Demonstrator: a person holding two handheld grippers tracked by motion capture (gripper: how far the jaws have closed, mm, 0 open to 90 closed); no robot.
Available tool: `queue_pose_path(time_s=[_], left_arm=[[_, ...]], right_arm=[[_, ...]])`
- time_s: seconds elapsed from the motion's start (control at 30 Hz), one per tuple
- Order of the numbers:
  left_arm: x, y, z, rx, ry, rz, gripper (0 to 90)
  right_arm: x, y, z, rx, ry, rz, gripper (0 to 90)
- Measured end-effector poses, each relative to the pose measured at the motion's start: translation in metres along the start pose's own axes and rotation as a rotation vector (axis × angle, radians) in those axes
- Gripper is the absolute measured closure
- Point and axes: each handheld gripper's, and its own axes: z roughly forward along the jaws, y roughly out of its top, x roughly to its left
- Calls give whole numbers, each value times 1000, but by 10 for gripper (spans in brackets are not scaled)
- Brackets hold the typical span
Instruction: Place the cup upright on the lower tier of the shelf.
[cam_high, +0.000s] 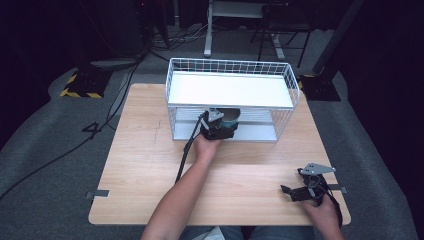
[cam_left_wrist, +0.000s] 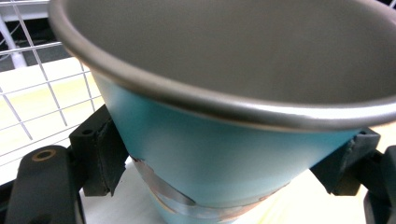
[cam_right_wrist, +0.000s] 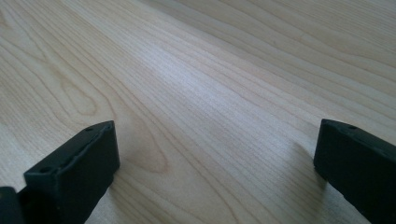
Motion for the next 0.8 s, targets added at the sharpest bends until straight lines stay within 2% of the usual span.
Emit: queue_pose_path(time_s=[0.13, 0.4, 0.5, 0.57, 0.63, 0.8], left_arm=[[2, 3, 5, 22, 24, -12, 180], [1, 2, 12, 37, 49, -6, 179], [0, 3, 14, 57, 39, 16, 178], [1, 3, 14, 64, 38, 14, 178], [1, 3, 15, 54, 49, -2, 175], [0, 2, 15, 48, 56, -11, 171]], right_arm=[[0, 0, 0, 0, 0, 0, 3], [0, 0, 0, 0, 0, 1, 3], [0, 0, 0, 0, 0, 0, 3], [0, 0, 0, 0, 0, 0, 3], [0, 0, 0, 0, 0, 0, 3], [0, 0, 0, 0, 0, 0, 3]])
